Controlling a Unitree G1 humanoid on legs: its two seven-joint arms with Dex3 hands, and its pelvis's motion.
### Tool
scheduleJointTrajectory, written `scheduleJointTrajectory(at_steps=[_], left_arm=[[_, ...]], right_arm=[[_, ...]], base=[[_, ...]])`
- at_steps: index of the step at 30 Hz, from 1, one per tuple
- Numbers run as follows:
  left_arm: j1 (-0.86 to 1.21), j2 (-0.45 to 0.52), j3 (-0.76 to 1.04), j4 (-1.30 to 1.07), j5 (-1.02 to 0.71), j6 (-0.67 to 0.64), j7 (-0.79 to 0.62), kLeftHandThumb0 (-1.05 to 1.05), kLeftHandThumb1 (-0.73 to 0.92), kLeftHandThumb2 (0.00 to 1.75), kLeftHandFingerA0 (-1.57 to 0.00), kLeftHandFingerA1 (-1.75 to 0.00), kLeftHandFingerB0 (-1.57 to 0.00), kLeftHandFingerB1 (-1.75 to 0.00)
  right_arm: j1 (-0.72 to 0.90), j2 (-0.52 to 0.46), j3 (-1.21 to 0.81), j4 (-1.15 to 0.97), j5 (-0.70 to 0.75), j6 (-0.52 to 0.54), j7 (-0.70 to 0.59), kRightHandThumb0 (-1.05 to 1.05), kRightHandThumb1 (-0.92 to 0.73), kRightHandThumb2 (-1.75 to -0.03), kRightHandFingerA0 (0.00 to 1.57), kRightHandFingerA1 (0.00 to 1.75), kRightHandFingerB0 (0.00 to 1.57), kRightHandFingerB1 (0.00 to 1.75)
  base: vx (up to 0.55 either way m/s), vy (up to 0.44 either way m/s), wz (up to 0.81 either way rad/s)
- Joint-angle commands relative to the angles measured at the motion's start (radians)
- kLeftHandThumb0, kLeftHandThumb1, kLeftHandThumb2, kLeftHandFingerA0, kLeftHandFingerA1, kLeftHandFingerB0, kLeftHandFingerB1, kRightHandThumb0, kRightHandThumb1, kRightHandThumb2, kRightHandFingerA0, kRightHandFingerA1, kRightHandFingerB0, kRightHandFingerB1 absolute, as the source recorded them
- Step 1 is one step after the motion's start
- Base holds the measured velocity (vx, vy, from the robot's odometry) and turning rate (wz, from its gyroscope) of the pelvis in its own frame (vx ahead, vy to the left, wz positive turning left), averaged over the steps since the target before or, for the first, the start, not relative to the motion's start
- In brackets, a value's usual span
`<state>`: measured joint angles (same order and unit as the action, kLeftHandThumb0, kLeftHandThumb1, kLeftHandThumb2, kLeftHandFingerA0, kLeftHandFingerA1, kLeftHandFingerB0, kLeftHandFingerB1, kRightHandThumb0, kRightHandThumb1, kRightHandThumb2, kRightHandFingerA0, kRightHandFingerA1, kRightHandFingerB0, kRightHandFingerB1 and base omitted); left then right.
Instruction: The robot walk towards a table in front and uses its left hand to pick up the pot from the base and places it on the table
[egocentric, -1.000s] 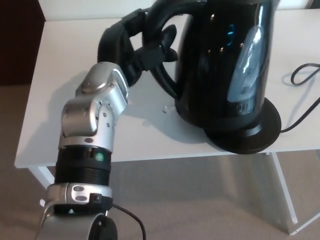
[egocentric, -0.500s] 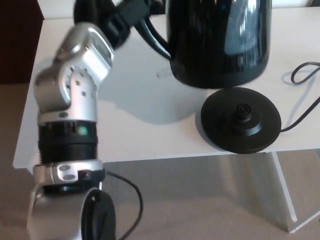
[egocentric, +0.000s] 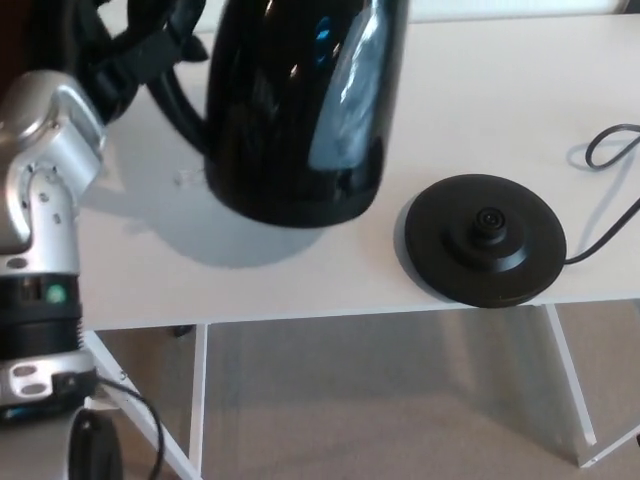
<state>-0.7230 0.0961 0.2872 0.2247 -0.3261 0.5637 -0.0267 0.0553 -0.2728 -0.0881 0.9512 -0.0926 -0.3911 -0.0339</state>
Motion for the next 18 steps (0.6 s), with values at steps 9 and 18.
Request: scheduleJointTrajectory(at_steps=[9,18], left_arm=[[0.113,0.119,-0.036,-0.003,0.06,-0.191,-0.12,-0.2,0.85,0.65,-0.84,-1.64,-0.63,-1.1],[0.166,0.121,-0.108,-0.046,0.087,-0.236,-0.15,-0.16,0.87,0.65,-0.84,-1.58,-0.63,-1.02]], right_arm=[[-0.004,-0.01,-0.003,-0.014,0.004,0.026,0.001,-0.54,-0.5,-0.8,0.48,0.52,0.34,0.48],[-0.001,-0.007,-0.002,-0.034,0.002,0.043,-0.005,-0.54,-0.5,-0.8,0.47,0.52,0.34,0.48]], base=[[0.0,0.0,0.0],[0.0,0.0,0.0]])
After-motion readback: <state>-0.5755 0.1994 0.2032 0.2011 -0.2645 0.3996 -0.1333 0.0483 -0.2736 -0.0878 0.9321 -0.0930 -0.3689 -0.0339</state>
